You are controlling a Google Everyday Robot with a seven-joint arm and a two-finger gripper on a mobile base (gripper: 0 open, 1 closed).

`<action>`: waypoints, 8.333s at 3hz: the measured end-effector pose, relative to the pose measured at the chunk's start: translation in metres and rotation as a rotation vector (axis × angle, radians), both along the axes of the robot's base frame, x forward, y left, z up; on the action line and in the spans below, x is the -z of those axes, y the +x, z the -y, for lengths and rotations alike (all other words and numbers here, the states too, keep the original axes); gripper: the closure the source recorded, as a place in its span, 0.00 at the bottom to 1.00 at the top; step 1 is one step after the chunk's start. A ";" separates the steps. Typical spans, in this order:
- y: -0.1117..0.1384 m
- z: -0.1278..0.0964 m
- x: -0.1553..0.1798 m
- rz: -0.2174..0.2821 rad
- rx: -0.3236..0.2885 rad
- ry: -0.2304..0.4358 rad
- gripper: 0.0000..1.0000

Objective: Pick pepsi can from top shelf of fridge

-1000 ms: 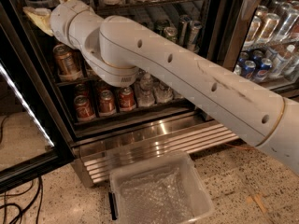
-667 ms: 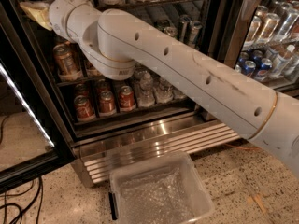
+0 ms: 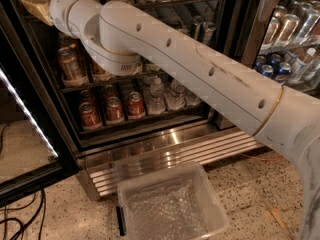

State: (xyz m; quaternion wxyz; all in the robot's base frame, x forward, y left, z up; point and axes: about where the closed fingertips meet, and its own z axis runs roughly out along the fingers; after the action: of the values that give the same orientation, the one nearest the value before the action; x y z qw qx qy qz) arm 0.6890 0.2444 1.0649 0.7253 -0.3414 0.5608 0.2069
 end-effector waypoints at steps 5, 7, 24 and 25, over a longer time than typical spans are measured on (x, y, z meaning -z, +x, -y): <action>0.035 0.001 -0.001 -0.040 0.066 0.014 0.37; 0.049 -0.010 0.000 -0.042 0.059 0.010 0.36; -0.280 0.134 0.044 -0.295 -0.779 0.064 1.00; -0.319 0.135 0.074 -0.368 -0.817 0.018 1.00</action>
Offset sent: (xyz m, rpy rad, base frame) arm 0.0219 0.0009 -0.0074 -0.0104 0.0576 -0.0293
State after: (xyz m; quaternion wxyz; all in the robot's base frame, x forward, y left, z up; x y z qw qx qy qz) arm 0.3697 0.1092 0.9914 0.4752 -0.4862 0.4979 0.5384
